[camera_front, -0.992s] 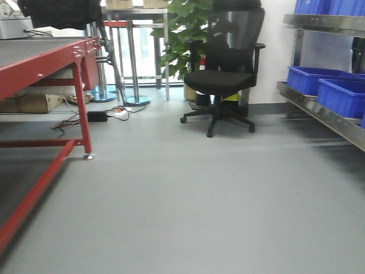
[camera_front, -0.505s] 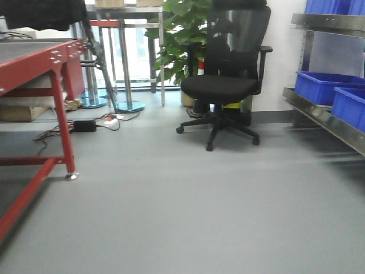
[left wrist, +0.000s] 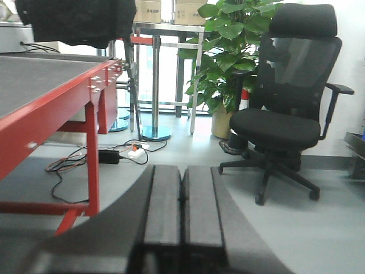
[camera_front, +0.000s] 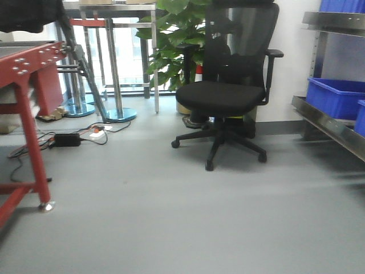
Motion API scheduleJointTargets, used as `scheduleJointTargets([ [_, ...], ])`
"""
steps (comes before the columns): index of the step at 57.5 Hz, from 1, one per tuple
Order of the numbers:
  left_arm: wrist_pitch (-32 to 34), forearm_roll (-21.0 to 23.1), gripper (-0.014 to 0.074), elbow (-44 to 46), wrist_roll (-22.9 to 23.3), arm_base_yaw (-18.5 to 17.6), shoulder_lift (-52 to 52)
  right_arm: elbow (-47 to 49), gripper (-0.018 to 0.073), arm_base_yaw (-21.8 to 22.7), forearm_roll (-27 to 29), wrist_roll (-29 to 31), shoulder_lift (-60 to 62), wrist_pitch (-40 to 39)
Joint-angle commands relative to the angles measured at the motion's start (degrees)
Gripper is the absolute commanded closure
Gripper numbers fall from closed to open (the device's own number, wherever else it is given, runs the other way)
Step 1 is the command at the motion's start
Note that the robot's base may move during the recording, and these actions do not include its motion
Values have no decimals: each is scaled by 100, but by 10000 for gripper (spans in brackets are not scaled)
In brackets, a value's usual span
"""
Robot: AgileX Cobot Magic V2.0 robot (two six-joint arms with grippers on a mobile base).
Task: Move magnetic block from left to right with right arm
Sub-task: 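Drive toward the office chair and plant, holding the cube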
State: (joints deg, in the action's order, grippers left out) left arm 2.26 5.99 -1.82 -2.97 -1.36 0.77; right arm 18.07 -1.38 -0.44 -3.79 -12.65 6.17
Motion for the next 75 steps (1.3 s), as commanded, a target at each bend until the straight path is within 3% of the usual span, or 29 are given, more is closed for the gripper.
scheduleJointTargets([
  [1,495,27,722,-44,-1,5,62,170,319,28,-17,32,-47,-502],
  [75,495,27,722,-44,-1,5,62,170,319,28,-17,32,-47,-502],
])
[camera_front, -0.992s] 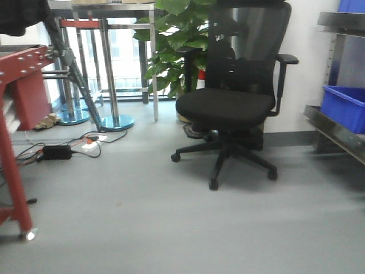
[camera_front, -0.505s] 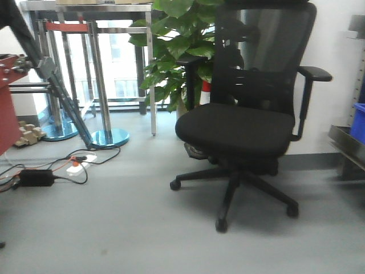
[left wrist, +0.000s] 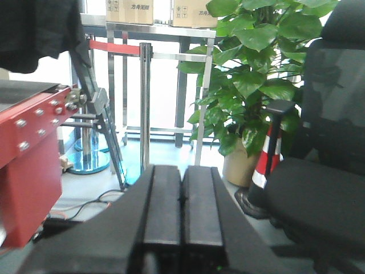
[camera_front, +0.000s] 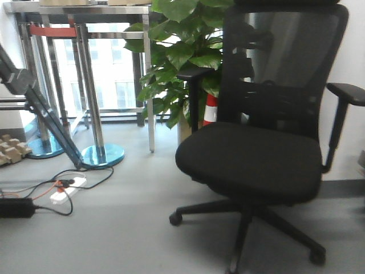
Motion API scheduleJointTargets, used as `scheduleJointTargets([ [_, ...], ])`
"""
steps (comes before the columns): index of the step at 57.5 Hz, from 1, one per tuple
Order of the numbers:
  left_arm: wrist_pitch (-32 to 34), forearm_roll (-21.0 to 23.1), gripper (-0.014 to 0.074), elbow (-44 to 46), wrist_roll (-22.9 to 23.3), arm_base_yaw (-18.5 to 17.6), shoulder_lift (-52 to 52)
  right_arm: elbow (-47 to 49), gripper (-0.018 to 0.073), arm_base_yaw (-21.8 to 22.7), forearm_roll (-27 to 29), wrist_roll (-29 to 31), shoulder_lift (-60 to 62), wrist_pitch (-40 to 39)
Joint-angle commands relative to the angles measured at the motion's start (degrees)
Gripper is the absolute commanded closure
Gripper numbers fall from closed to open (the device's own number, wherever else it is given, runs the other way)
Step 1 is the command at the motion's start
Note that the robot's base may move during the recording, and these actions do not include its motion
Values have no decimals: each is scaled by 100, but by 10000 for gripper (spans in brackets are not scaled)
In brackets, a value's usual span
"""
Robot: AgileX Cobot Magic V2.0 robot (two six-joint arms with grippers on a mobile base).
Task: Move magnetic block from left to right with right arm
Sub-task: 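Drive toward the office chair and plant, holding the cube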
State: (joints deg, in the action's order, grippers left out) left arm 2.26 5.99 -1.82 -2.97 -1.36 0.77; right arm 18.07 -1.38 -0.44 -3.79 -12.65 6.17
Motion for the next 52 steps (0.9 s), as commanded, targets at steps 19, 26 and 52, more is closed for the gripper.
scheduleJointTargets([
  [19,495,27,722,-44,-1,5,62,170,319,28,-17,32,-47,-502],
  [26,495,27,722,-44,-1,5,62,170,319,28,-17,32,-47,-502],
  [52,495,27,722,-44,-1,5,62,170,319,28,-17,32,-47,-502],
])
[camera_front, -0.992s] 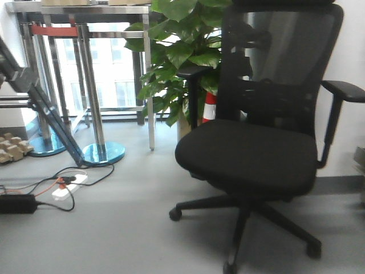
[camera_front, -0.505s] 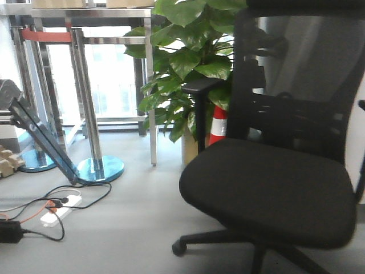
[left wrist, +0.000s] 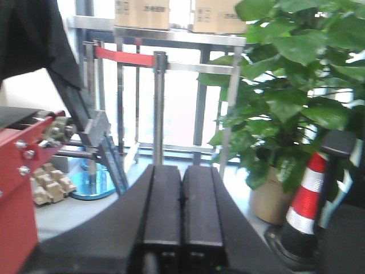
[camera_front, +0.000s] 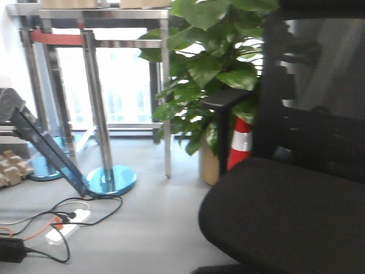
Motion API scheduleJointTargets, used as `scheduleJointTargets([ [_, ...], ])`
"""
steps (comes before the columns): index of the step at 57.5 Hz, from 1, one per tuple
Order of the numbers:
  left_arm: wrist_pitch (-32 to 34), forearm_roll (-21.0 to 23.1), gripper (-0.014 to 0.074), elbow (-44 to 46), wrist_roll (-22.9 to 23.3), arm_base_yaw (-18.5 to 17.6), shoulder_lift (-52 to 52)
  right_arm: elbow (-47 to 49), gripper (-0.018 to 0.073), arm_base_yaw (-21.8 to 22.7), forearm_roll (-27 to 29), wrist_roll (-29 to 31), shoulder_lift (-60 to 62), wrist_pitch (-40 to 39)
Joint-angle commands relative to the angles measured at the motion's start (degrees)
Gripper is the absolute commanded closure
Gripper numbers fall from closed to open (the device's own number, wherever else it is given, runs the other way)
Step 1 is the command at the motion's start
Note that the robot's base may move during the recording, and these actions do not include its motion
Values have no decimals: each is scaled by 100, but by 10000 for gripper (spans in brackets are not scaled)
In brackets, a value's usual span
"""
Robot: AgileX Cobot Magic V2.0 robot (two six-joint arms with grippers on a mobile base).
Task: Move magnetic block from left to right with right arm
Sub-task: 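Drive toward the office chair and plant, holding the cube, then turn and drive up to the second grey carpeted table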
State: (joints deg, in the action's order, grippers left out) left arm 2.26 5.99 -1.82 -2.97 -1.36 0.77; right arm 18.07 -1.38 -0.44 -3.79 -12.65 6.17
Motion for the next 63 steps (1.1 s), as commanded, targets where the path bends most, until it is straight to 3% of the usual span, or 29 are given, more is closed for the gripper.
scheduleJointTargets([
  [1,495,27,722,-44,-1,5,62,170,319,28,-17,32,-47,-502],
  [63,495,27,722,-44,-1,5,62,170,319,28,-17,32,-47,-502],
])
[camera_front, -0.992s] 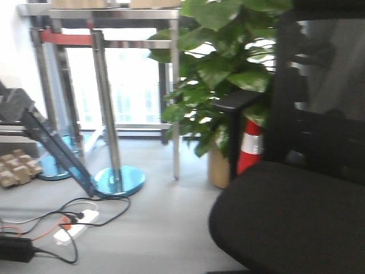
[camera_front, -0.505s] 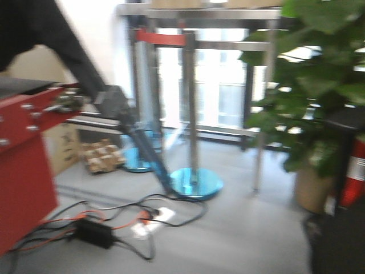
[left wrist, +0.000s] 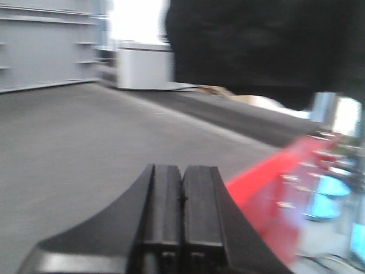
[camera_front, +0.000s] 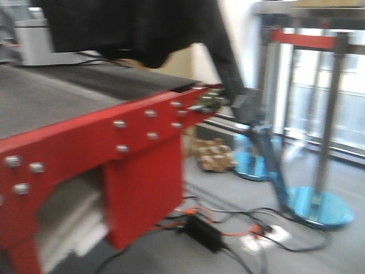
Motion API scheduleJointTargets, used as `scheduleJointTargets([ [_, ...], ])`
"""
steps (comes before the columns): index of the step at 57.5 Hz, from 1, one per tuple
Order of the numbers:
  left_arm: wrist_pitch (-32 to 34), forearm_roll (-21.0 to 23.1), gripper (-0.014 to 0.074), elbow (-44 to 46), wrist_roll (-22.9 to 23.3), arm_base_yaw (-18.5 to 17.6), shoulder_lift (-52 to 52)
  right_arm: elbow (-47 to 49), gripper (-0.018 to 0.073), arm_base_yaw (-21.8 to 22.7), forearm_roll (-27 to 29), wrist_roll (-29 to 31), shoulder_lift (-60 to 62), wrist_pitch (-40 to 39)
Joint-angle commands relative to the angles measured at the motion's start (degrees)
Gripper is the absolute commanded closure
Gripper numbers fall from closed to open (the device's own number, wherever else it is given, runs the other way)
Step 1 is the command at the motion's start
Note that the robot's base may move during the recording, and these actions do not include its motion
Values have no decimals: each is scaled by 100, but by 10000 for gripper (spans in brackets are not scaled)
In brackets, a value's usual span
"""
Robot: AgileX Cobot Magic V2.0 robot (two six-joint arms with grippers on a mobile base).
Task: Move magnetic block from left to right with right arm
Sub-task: 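Turn and drive up to the second grey carpeted table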
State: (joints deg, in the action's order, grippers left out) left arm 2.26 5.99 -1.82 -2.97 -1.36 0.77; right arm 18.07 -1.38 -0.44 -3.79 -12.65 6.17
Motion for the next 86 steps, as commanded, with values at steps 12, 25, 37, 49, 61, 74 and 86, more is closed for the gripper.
scheduleJointTargets([
  [12,495,27,722,-44,-1,5,62,170,319,28,-17,32,-47,-502],
  [25,495,27,722,-44,-1,5,62,170,319,28,-17,32,-47,-502],
  [37,495,27,722,-44,-1,5,62,170,319,28,-17,32,-47,-502],
  [49,495,27,722,-44,-1,5,62,170,319,28,-17,32,-47,-502],
  [61,495,27,722,-44,-1,5,62,170,319,28,-17,32,-47,-502],
  [74,495,27,722,-44,-1,5,62,170,319,28,-17,32,-47,-502],
  [86,495,27,722,-44,-1,5,62,170,319,28,-17,32,-47,-502],
])
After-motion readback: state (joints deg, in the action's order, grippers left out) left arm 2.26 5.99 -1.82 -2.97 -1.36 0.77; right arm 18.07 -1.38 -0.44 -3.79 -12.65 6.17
